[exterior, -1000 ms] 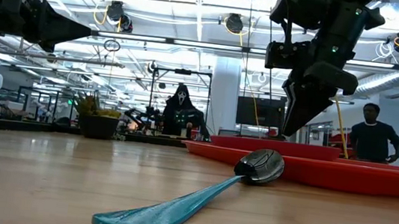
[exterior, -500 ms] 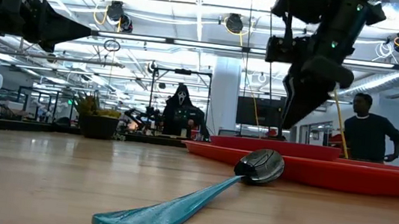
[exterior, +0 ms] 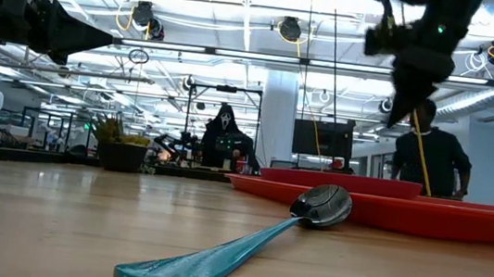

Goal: Pick and place plate/cup/fork/spoon on tray
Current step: Adjust the orange tray

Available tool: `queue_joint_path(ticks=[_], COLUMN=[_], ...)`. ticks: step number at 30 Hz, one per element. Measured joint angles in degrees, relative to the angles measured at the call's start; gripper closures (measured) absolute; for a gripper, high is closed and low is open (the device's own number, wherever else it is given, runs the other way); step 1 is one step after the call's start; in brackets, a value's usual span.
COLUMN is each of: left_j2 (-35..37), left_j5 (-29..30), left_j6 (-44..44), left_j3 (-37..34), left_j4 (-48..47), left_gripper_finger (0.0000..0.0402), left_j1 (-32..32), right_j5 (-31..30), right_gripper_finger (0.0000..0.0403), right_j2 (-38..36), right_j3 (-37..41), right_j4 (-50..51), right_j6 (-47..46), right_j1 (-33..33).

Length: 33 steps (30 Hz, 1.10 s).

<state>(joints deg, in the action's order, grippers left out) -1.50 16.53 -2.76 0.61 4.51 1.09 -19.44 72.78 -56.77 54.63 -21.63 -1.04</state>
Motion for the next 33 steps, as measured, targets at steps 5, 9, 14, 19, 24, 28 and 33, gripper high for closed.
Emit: queue_joint_path(ticks=[5, 9, 14, 19, 24, 28, 33], left_j2=[0.02, 0.00, 0.00, 0.02, 0.02, 0.02, 0.02], left_j5=[0.00, 0.02, 0.00, 0.02, 0.02, 0.00, 0.01], left_j6=[0.02, 0.02, 0.00, 0.02, 0.00, 0.01, 0.00], left_j3=[0.00, 0.00, 0.00, 0.01, 0.01, 0.00, 0.01], left_j4=[0.00, 0.00, 0.00, 0.00, 0.00, 0.00, 0.00], left_gripper_finger=[0.0396, 0.0396, 0.0396, 0.0396, 0.0396, 0.0396, 0.0396], left_j1=[-0.01, 0.01, 0.01, 0.01, -0.01, 0.00, 0.01], right_j5=[0.06, 2.87, 3.21, 3.22, 3.45, 3.56, 9.84], right_gripper_finger=[0.0289, 0.0289, 0.0289, 0.0289, 0.0288, 0.0288, 0.0288], right_j2=[-1.30, -2.24, -2.59, -3.14, -4.45, -5.30, -5.41], right_j3=[1.06, 4.15, 8.99, 11.08, 11.08, 11.08, 11.08], right_j4=[7.80, 7.77, 8.41, 7.82, 6.93, 6.87, 4.59], right_j6=[-5.99, -6.88, -5.08, -0.07, 2.16, 4.15, 6.24], right_j1=[-4.40, -7.88, -13.04, -18.75, -23.90, -28.68, -33.31])
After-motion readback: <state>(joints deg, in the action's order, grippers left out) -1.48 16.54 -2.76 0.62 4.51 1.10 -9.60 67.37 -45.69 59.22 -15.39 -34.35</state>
